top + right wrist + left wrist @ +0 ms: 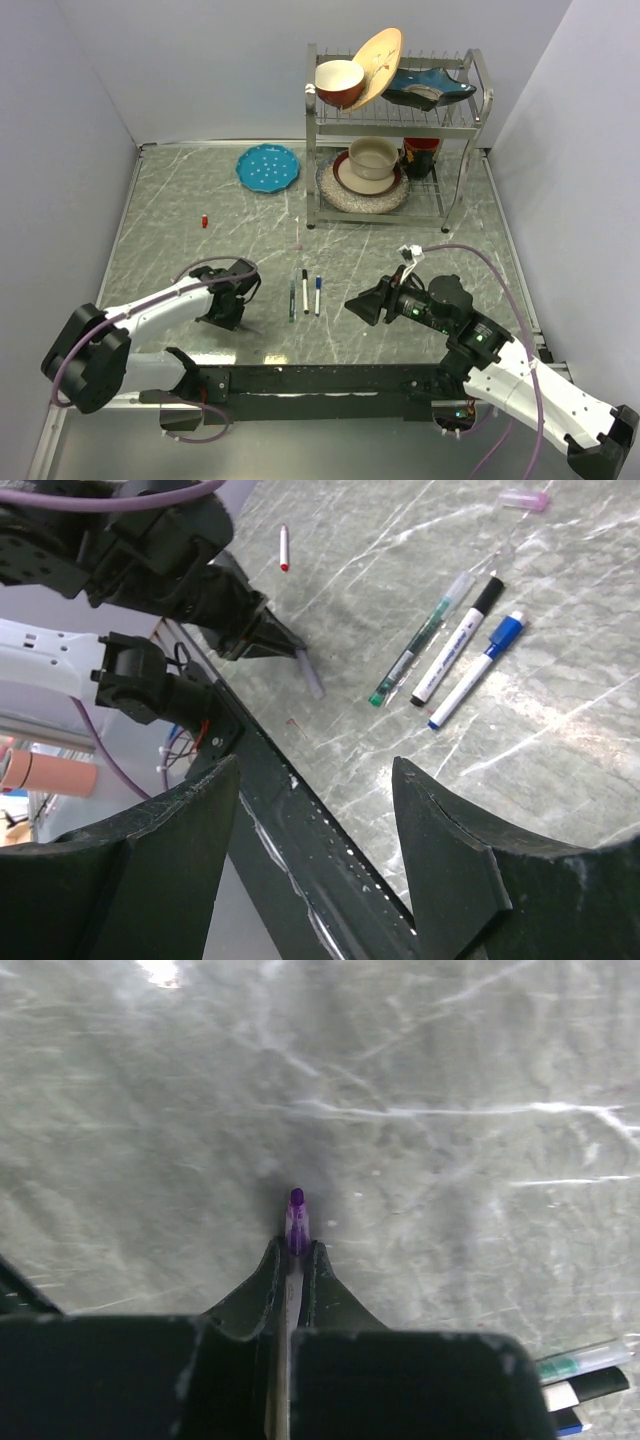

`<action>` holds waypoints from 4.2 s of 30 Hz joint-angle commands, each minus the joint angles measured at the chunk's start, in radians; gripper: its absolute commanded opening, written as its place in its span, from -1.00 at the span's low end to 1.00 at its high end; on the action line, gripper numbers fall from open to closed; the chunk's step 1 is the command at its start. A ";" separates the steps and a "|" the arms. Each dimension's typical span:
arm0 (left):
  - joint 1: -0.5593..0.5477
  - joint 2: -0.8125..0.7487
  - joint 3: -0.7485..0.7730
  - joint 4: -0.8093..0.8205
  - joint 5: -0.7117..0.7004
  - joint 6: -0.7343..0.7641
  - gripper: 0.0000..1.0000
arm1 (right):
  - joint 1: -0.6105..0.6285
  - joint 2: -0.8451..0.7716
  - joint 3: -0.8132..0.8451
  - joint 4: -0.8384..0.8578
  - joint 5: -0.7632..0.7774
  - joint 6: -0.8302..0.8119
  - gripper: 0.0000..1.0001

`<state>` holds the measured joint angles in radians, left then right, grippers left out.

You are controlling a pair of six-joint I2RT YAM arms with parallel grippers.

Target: Insert the pens into the pen caps

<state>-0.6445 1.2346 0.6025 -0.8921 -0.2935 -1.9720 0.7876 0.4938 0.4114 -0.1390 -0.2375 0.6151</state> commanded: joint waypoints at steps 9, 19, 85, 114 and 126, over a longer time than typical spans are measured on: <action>-0.144 -0.065 0.145 0.359 -0.179 0.377 -0.99 | 0.002 0.233 0.012 0.255 -0.167 0.032 0.47; -0.192 -0.264 -0.055 0.972 0.160 0.834 -0.98 | 0.002 0.431 0.070 0.371 -0.240 -0.001 0.44; -0.170 -0.017 0.422 0.246 -0.302 0.135 0.16 | 0.027 0.181 0.072 0.181 0.062 -0.011 -1.00; 0.065 0.624 0.729 0.187 0.025 -0.024 -0.07 | 0.025 0.054 0.017 0.113 0.104 -0.040 -1.00; 0.066 0.715 0.821 0.099 0.017 -0.053 -0.12 | 0.027 0.019 0.024 0.082 0.118 -0.048 -1.00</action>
<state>-0.5827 1.9274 1.3746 -0.7273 -0.2577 -1.9778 0.8093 0.5335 0.4202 -0.0570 -0.1410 0.5892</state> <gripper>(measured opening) 0.445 0.187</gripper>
